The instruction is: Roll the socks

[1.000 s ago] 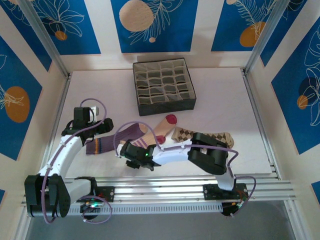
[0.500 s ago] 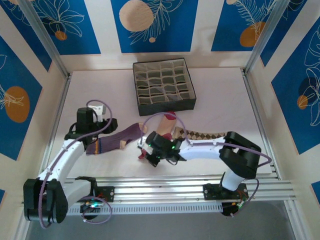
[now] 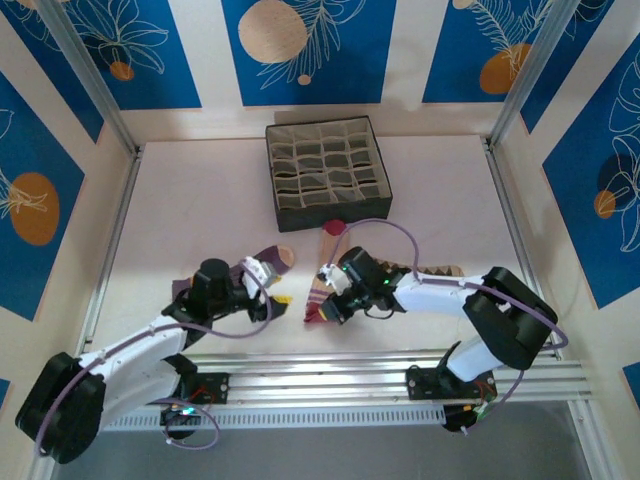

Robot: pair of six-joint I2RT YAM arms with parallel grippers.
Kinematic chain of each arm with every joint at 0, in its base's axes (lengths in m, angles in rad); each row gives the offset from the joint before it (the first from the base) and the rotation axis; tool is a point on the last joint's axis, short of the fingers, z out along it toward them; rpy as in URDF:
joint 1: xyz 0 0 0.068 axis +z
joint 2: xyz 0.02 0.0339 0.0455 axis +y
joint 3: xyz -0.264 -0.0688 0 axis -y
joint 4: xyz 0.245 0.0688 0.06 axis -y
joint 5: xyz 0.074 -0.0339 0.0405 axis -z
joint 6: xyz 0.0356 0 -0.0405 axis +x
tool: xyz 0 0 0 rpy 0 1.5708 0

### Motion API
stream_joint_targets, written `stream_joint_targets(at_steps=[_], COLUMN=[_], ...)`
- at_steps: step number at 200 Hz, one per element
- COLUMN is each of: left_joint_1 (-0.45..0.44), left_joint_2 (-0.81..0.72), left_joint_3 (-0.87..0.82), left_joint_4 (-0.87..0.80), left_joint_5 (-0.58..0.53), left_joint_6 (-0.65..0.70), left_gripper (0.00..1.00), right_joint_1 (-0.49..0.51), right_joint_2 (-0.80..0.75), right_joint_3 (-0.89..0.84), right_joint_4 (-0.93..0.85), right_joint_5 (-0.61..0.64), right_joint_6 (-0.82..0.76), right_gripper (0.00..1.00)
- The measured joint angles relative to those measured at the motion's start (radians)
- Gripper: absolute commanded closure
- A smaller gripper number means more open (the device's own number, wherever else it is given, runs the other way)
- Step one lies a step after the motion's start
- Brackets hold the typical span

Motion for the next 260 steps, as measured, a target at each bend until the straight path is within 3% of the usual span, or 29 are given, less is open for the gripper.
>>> stream_joint_targets(at_steps=[20, 42, 125, 168, 226, 237, 248, 260], left_joint_1=[-0.097, -0.165, -0.229, -0.235, -0.241, -0.241, -0.241, -0.241], left_joint_2=[0.044, 0.116, 0.494, 0.61, 0.658, 0.653, 0.639, 0.616], left_joint_3=[0.0, 0.0, 0.047, 0.097, 0.113, 0.126, 0.145, 0.172], left_joint_4=[0.03, 0.065, 0.297, 0.399, 0.417, 0.385, 0.338, 0.27], left_joint_5=[-0.032, -0.077, -0.101, -0.071, -0.008, 0.004, 0.011, 0.015], left_joint_6=[0.084, 0.154, 0.223, 0.217, 0.206, 0.216, 0.215, 0.216], left_gripper=[0.14, 0.1, 0.19, 0.41, 0.98, 1.0, 1.0, 1.0], right_joint_1=[-0.04, -0.072, -0.089, -0.093, -0.114, -0.119, -0.121, -0.121], right_joint_2=[-0.012, -0.016, -0.016, -0.018, -0.053, -0.062, -0.077, -0.098], right_joint_3=[-0.006, -0.006, -0.007, -0.011, -0.05, -0.059, -0.067, -0.076], right_joint_4=[0.0, -0.002, -0.035, -0.035, -0.024, -0.023, -0.023, -0.02], right_joint_5=[-0.061, -0.121, -0.186, -0.186, -0.197, -0.197, -0.199, -0.2], right_joint_6=[0.007, 0.006, 0.006, 0.007, 0.032, 0.04, 0.055, 0.064], right_gripper=[1.0, 1.0, 1.0, 1.0, 1.0, 0.88, 0.64, 0.51])
